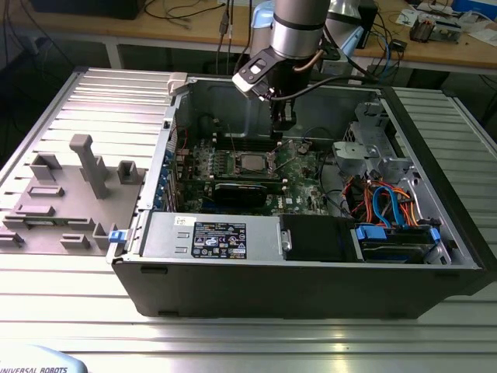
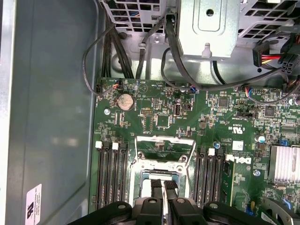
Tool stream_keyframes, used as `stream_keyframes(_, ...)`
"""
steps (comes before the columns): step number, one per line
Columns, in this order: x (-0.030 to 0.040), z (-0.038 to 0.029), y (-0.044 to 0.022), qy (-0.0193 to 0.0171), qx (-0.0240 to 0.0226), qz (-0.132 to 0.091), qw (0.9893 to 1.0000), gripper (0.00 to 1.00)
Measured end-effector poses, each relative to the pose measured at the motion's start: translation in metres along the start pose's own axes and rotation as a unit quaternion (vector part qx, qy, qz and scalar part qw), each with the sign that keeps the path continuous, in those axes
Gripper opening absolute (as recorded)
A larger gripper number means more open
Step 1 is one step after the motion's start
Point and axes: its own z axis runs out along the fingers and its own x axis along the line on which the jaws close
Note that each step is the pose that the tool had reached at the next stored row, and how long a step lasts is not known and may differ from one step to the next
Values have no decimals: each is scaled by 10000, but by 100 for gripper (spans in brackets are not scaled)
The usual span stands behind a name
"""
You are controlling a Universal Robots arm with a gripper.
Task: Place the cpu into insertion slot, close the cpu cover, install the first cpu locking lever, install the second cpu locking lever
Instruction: 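Close the cpu cover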
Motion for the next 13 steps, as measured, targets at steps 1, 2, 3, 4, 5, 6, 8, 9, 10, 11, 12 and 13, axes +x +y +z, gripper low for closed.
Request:
stream_keyframes(1,0,0,2,0,0,0,10000,16)
stream_keyframes(2,0,0,4,0,0,0,10000,16)
stream_keyframes(3,-1,0,8,0,0,0,10000,16)
stream_keyframes(4,-1,0,11,0,0,0,10000,16)
stream_keyframes(5,-1,0,13,0,0,0,10000,16)
stream_keyframes(6,-1,0,17,0,0,0,10000,16)
stream_keyframes(8,-1,0,21,0,0,0,10000,16)
stream_keyframes(9,-2,0,23,0,0,0,10000,16)
stream_keyframes(10,-2,0,25,0,0,0,10000,16)
stream_keyframes(11,-2,0,27,0,0,0,10000,16)
stream_keyframes(12,-2,0,29,0,0,0,10000,16)
stream_keyframes(13,-2,0,31,0,0,0,10000,16)
